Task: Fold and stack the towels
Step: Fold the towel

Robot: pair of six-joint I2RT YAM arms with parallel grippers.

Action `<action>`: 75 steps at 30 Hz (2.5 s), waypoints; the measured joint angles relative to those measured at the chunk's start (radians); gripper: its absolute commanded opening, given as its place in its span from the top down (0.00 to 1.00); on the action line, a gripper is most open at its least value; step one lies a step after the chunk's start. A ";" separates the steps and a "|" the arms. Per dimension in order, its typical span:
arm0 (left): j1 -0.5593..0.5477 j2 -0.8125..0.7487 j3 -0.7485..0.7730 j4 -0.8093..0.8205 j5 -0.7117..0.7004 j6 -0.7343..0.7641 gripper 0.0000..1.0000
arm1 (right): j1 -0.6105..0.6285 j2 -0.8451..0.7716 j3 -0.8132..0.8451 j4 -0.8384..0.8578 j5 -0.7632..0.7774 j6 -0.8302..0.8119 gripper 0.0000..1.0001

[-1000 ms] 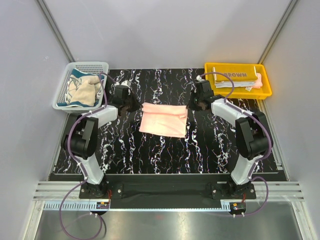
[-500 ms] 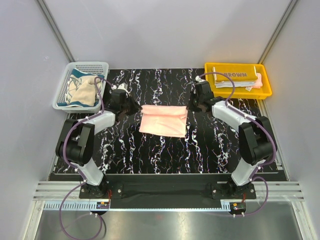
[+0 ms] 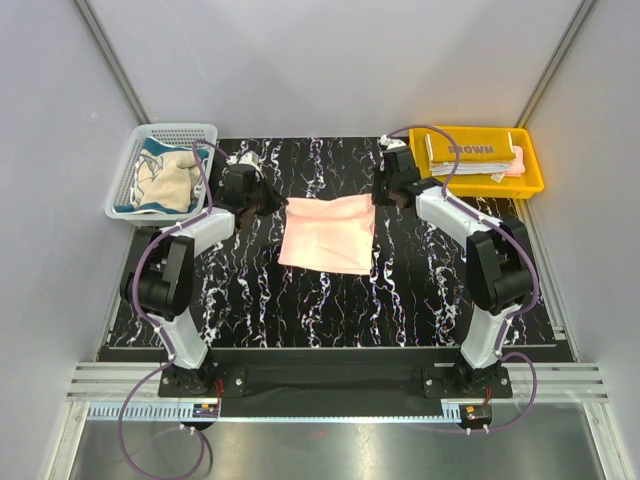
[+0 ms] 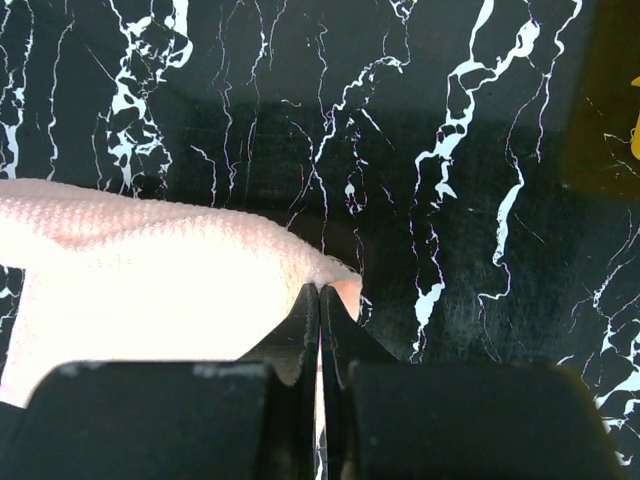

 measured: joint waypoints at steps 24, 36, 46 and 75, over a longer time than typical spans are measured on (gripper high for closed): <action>0.000 -0.064 -0.134 0.003 -0.020 -0.009 1.00 | 0.000 -0.111 -0.169 0.065 -0.073 0.052 1.00; 0.000 -0.167 -0.257 0.023 -0.024 -0.022 1.00 | 0.000 -0.215 -0.278 0.106 -0.120 0.091 0.99; -0.006 -0.233 -0.391 0.043 -0.019 -0.037 1.00 | 0.012 -0.302 -0.439 0.154 -0.180 0.150 0.99; -0.026 -0.289 -0.510 0.086 -0.012 -0.029 0.86 | 0.035 -0.333 -0.598 0.265 -0.205 0.244 0.90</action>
